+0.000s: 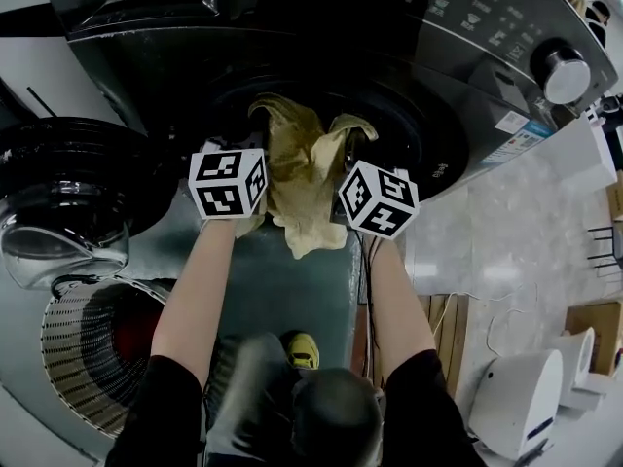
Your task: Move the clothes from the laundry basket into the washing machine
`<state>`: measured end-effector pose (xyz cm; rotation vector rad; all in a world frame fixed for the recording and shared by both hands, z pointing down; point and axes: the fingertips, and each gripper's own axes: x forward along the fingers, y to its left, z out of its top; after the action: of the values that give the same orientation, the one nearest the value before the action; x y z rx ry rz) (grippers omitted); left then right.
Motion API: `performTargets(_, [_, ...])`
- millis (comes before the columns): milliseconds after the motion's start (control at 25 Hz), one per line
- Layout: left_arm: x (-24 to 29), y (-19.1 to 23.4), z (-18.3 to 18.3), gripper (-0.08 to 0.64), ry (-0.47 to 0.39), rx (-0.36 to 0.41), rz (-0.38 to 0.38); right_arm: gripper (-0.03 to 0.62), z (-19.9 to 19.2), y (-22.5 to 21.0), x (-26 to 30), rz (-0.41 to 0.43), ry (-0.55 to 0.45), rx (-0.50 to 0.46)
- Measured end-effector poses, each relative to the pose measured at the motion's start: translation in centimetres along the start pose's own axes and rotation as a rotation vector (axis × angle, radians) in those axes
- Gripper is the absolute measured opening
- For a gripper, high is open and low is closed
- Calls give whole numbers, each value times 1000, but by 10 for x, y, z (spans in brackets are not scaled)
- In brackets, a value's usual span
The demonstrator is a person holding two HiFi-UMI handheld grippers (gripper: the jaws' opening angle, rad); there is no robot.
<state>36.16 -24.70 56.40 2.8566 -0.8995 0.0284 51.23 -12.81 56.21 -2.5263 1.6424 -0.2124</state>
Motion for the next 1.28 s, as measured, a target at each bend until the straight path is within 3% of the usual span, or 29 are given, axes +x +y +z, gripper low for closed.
performTargets(320, [31, 8, -6, 32, 11, -24, 10, 12, -10, -3, 37, 24, 10, 1])
performTargets(720, [72, 17, 5, 31, 8, 8, 18, 12, -11, -16, 77, 7, 28, 11])
performTargets(960, [78, 25, -12, 35, 103, 31, 38, 12, -12, -20, 80, -14, 38, -30])
performTargets(1080, [78, 23, -12, 163, 117, 41, 20, 20, -19, -10, 80, 21, 78, -80])
performTargets(1280, [75, 16, -13, 235, 133, 54, 17, 103, -27, -1, 77, 65, 117, -82])
